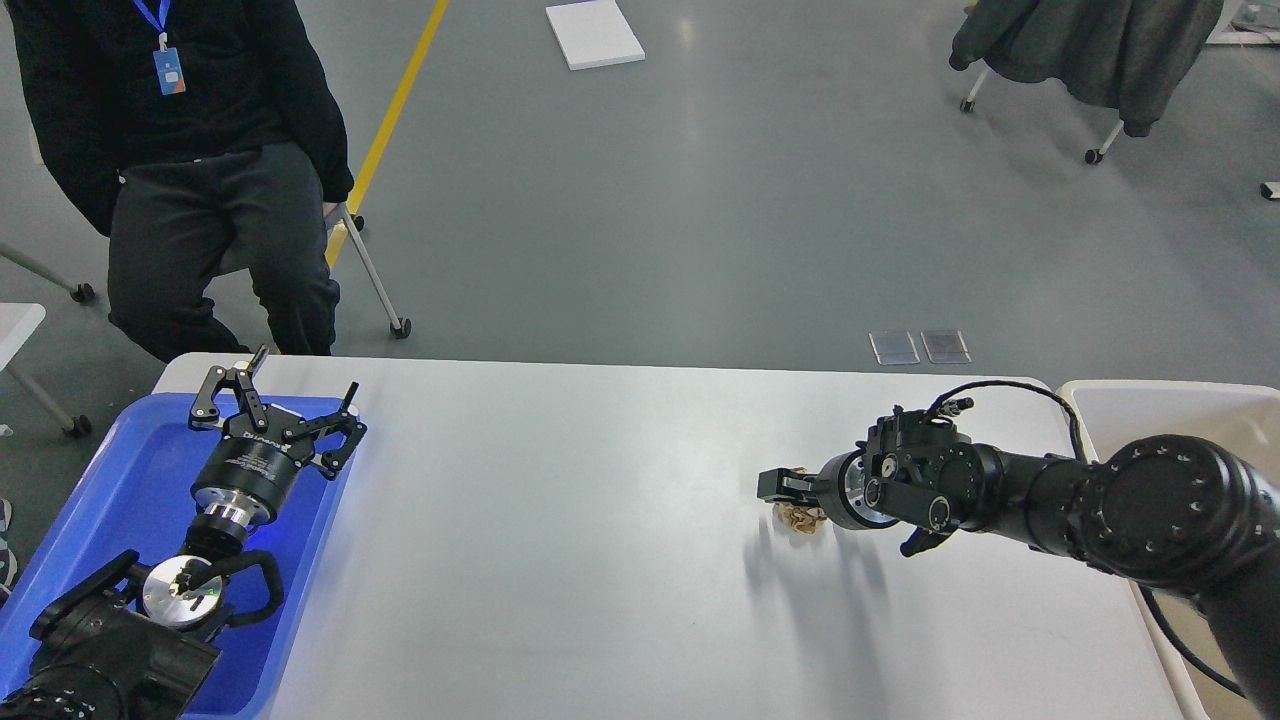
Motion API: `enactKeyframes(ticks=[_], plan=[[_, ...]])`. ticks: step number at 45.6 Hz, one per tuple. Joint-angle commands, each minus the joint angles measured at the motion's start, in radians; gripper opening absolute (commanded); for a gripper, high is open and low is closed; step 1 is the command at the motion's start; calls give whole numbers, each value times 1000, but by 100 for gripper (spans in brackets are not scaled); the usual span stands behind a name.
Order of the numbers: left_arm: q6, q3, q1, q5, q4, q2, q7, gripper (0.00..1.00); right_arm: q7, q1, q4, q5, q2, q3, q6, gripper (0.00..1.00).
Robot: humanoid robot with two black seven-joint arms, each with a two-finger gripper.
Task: Tidy desktop
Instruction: 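Close the right gripper around the crumpled paper ball, then lift the paper ball with the right gripper and carry it toward the bin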
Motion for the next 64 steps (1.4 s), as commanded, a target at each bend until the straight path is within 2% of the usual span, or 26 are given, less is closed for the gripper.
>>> enactKeyframes(ticks=[1, 2, 4, 5, 33, 50, 64], plan=[[0, 0, 0, 0, 0, 0, 0, 100, 6, -11, 0, -8, 0, 0, 1, 43], [0, 0, 0, 0, 0, 0, 0, 100, 6, -17, 0, -15, 0, 0, 0, 36], [0, 0, 0, 0, 0, 0, 0, 100, 6, -30, 0, -37, 0, 2, -5, 4], [0, 0, 0, 0, 0, 0, 0, 100, 6, -34, 0, -49, 0, 2, -6, 0], [0, 0, 0, 0, 0, 0, 0, 100, 5, -31, -10, -54, 0, 19, -15, 0], [0, 0, 0, 0, 0, 0, 0, 100, 5, 49, 9, -9, 0, 17, 6, 0], [0, 0, 0, 0, 0, 0, 2, 100, 3, 254, 214, 6, 0, -53, 93, 0]])
